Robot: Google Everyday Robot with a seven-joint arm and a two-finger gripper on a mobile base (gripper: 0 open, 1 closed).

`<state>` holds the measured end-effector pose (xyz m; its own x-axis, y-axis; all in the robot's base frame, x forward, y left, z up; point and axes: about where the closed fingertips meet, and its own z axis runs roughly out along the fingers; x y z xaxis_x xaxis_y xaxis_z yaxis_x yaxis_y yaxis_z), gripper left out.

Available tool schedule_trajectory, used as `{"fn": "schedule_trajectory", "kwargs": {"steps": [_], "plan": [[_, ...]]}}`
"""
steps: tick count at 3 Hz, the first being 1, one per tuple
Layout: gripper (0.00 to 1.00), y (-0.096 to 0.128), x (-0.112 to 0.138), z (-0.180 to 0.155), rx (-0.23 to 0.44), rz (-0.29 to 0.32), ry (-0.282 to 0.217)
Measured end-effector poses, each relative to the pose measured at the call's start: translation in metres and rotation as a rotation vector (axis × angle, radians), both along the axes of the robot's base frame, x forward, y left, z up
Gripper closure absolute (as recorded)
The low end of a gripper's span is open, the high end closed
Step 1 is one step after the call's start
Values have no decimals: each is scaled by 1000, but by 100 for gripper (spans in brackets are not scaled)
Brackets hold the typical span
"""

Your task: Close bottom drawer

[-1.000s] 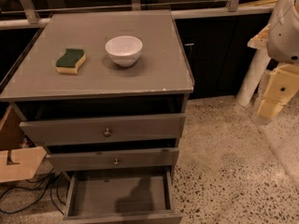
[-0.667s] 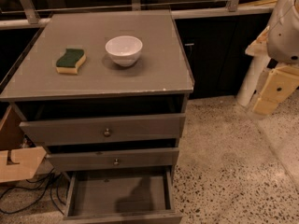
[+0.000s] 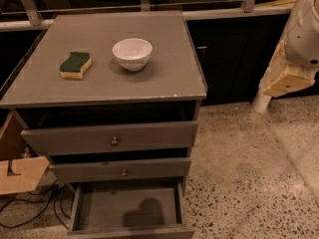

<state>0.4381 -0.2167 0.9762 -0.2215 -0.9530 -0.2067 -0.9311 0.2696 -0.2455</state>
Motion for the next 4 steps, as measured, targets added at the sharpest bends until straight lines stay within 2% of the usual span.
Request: {"fn": "schedule_trajectory", "kwargs": {"steps": [1,2,3,4], "plan": [[94,0,0,0,0,0,0],[100,3,-1,-22,45,-11,2],[100,9,-1,-67,75,-24,41],[100,28,-11,-141,84,-14,132]]}}
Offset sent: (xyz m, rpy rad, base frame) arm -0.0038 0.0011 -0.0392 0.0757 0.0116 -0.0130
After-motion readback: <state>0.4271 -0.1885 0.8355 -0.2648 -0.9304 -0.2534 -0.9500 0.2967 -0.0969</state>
